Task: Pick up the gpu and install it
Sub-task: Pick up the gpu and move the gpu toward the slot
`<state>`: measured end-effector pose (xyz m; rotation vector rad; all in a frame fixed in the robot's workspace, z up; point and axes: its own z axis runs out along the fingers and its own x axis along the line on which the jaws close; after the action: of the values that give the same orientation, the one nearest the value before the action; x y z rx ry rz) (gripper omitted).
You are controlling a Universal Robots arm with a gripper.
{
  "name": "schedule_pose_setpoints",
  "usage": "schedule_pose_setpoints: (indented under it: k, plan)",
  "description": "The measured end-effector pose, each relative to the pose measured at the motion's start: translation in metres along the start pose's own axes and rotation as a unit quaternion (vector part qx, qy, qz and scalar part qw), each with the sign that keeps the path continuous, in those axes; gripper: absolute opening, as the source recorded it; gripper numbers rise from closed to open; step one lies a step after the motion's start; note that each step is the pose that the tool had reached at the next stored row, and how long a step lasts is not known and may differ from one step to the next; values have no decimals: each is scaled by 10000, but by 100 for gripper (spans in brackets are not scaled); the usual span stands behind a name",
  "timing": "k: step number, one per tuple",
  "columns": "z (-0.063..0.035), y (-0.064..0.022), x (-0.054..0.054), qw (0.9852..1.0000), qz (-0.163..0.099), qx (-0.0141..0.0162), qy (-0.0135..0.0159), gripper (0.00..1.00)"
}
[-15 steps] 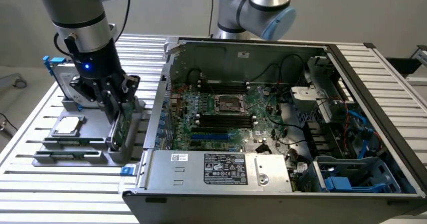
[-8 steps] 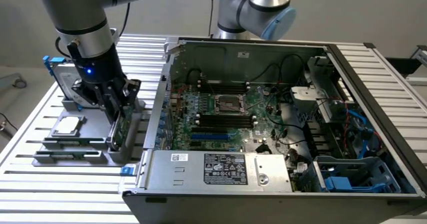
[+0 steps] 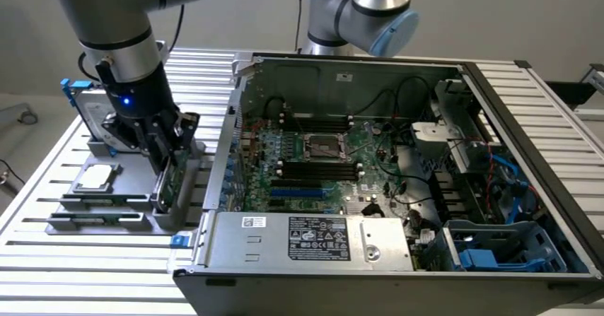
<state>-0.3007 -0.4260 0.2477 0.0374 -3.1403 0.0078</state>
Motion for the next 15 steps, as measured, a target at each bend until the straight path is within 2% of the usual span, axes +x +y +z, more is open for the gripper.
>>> schedule_pose_setpoints:
  k: [12, 14, 15]
  plan:
    - [36, 0, 0, 10000, 1, 15, 1, 36]
    - [36, 0, 0, 10000, 1, 17, 1, 35]
    - [37, 0, 0, 10000, 1, 18, 1, 27]
